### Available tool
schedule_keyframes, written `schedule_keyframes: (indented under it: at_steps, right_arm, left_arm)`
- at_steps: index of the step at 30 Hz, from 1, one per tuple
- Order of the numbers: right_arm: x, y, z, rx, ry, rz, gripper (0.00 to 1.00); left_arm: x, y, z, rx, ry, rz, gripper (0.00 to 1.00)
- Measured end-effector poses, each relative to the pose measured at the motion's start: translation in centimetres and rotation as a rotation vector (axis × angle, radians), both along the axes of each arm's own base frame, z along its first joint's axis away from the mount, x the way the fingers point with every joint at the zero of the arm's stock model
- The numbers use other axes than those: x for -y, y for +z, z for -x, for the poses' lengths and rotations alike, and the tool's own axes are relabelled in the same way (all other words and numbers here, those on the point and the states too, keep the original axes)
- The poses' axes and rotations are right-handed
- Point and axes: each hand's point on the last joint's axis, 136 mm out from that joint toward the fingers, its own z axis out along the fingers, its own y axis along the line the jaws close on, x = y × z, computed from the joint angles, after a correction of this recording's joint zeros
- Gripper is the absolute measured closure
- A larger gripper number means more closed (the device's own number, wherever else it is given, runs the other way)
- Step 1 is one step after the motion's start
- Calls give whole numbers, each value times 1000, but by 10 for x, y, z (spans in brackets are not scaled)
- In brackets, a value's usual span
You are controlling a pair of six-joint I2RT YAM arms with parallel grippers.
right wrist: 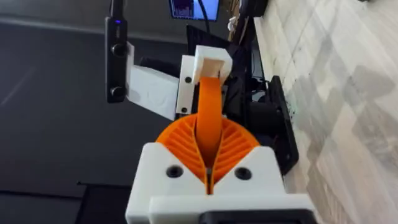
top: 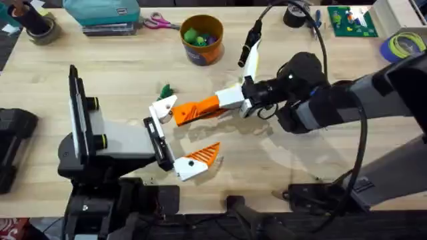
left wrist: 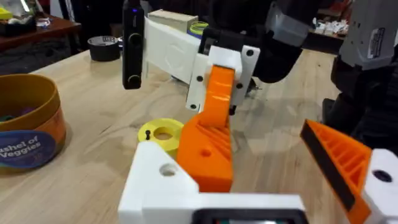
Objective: Pick up the gripper from the table and insert it into the empty holder that is missing its gripper. Then pick up a screw, insert it into the mounting hole, and use the screwdriver to tighten it. Finally, clean up the table by picking up the vegetable and placing it into the bucket.
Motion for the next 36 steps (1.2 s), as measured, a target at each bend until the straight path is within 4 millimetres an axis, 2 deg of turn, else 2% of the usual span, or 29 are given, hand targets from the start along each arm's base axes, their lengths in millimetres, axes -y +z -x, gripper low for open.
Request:
schedule_keyframes:
  at_steps: [21, 28, 36]
  right_arm:
    - [-4, 1, 0, -1, -13, -4, 992]
    - [-9, -4, -6, -1, 7, -1, 992]
    - [-13, 3, -8, 29, 59, -10, 993]
  left_arm:
    - [0, 0, -1, 0, 5, 0, 15]
    - [-2, 0, -4, -2, 26, -1, 16]
    - [-3, 0, -4, 6, 27, -4, 15]
